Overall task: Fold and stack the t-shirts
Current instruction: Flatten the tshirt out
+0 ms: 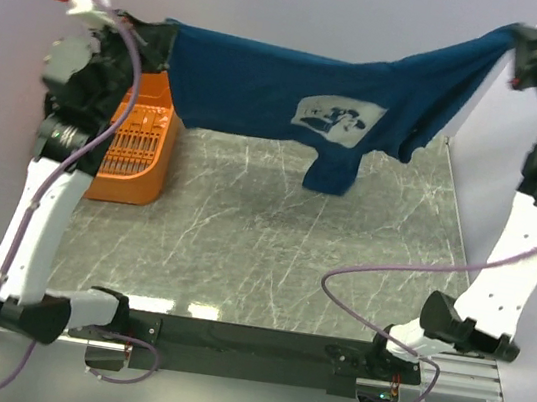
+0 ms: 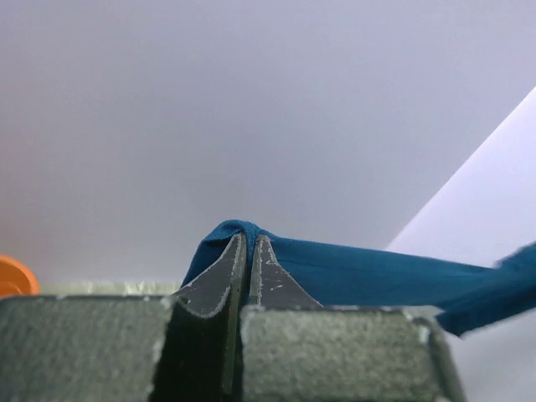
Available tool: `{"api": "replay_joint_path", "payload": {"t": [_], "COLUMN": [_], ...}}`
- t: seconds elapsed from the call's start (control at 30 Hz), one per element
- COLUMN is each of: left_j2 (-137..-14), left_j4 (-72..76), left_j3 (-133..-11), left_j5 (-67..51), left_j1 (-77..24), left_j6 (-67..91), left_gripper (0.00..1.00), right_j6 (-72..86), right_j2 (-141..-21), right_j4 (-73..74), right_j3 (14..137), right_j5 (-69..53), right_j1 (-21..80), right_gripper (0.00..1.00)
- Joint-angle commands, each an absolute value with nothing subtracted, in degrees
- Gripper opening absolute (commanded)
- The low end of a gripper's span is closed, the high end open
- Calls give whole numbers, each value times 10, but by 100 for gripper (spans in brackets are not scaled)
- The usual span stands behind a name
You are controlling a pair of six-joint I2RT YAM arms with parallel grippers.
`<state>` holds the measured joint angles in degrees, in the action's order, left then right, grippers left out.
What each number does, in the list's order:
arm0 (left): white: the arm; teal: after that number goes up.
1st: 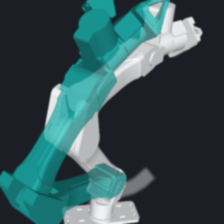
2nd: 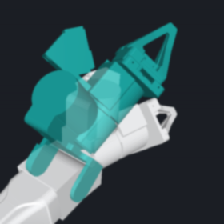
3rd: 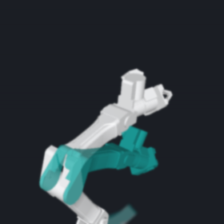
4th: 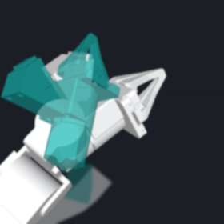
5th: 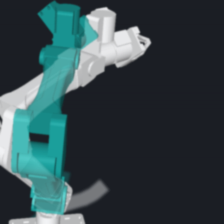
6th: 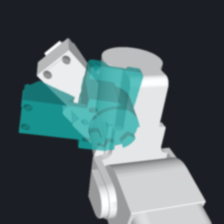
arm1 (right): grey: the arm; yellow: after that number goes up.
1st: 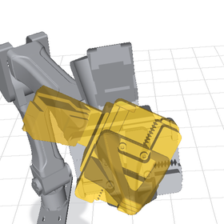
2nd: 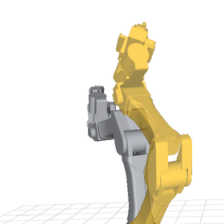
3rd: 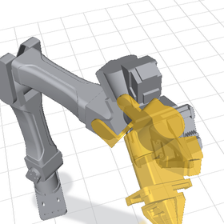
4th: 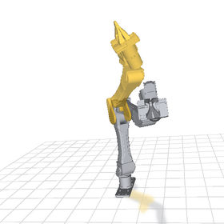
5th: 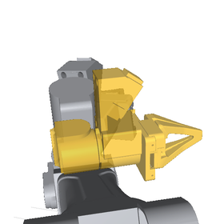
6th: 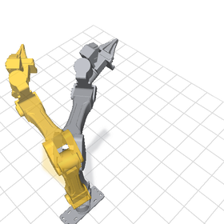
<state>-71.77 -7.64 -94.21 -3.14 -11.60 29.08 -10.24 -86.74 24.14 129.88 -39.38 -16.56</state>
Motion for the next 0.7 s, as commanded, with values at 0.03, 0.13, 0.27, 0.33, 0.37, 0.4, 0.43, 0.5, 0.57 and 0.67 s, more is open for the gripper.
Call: {"api": "replay_joint_path", "payload": {"t": [0.03, 0.13, 0.27, 0.33, 0.37, 0.4, 0.43, 0.5, 0.57, 0.67], "left_j2": [-656, -627, -594, -586, -576, -571, -565, -551, -542, -538], "left_j4": [-36, -36, -40, -42, -43, -43, -45, -51, -60, -75], "left_j3": [-955, -950, -945, -941, -939, -934, -932, -926, -918, -877], "left_j5": [17, 12, 4, -11, -17, -23, -28, -36, -36, -35], "left_j1": [-114, -114, -114, -114, -114, -114, -114, -114, -114, -114], "left_j6": [255, 259, 287, 295, 305, 308, 311, 316, 323, 334], "left_gripper": [0, 0, 0, 0, 0, 0, 0, 0, 0, 0], "right_j6": [17, 99, 197, 220, 236, 243, 249, 257, 261, 262], "right_j2": [-819, -798, -774, -767, -762, -760, -758, -753, -750, -751], "right_j4": [113, 45, -22, -45, -53, -57, -62, -66, -71, -76], "right_j3": [1346, 1349, 1352, 1355, 1355, 1355, 1355, 1352, 1320, 1252], "right_j5": [-407, -434, -467, -477, -479, -482, -483, -483, -494, -516], "right_j1": [-243, -301, -344, -359, -365, -367, -370, -376, -377, -376], "right_gripper": [0, 0, 0, 0, 0, 0, 0, 0, 0, 0]}}
